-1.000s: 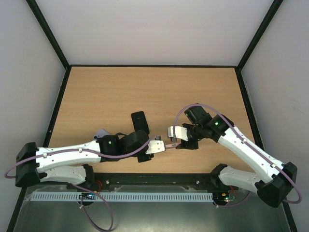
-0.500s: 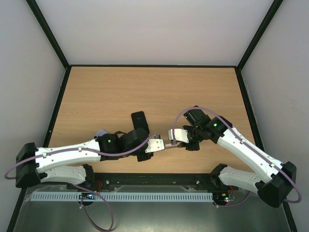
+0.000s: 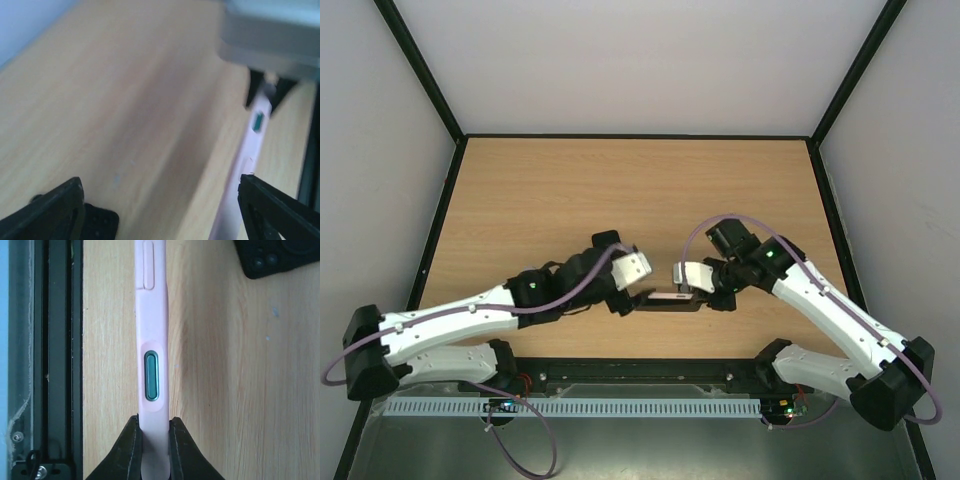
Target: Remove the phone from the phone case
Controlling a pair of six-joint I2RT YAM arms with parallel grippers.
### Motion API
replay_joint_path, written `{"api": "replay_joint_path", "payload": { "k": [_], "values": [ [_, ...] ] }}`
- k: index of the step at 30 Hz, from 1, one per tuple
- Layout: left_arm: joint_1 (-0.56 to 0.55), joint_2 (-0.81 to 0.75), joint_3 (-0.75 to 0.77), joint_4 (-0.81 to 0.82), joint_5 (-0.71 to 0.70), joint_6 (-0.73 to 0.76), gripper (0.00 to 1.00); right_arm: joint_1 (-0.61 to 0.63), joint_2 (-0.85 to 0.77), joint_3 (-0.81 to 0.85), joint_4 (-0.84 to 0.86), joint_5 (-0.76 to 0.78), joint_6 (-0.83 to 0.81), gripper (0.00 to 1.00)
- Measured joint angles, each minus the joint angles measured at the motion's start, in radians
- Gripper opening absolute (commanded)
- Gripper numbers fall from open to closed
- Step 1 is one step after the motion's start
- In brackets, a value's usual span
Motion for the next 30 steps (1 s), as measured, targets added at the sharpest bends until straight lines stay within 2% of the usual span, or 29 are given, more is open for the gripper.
{"api": "replay_joint_path", "payload": {
  "k": [5,9,12,18,24,30],
  "values": [
    [0.102,-0.127,-0.04,0.211,-0.094,-0.171,0.87,-0.151,0.044,0.087,-0.047,-0.108,0.016,0.02],
    [0.244,-0.228,-0.162,0.442,-0.098,-0.344,0.85,-0.288,0.103,0.145,-0.046,-0.234,0.061,0.02],
    [0.307,-0.25,-0.266,0.587,-0.066,-0.468,0.84,-0.381,0.125,0.155,-0.037,-0.342,0.117,0.02],
    [0.37,-0.167,-0.371,0.824,0.062,-0.682,0.81,-0.53,0.126,0.132,0.043,-0.586,0.259,0.02],
    [0.372,-0.014,-0.38,1.085,0.207,-0.809,0.74,-0.546,0.123,0.037,0.128,-0.792,0.393,0.02],
    [0.357,0.118,-0.376,1.285,0.309,-0.878,0.63,-0.547,0.053,-0.045,0.26,-0.883,0.549,0.02]
  ]
}}
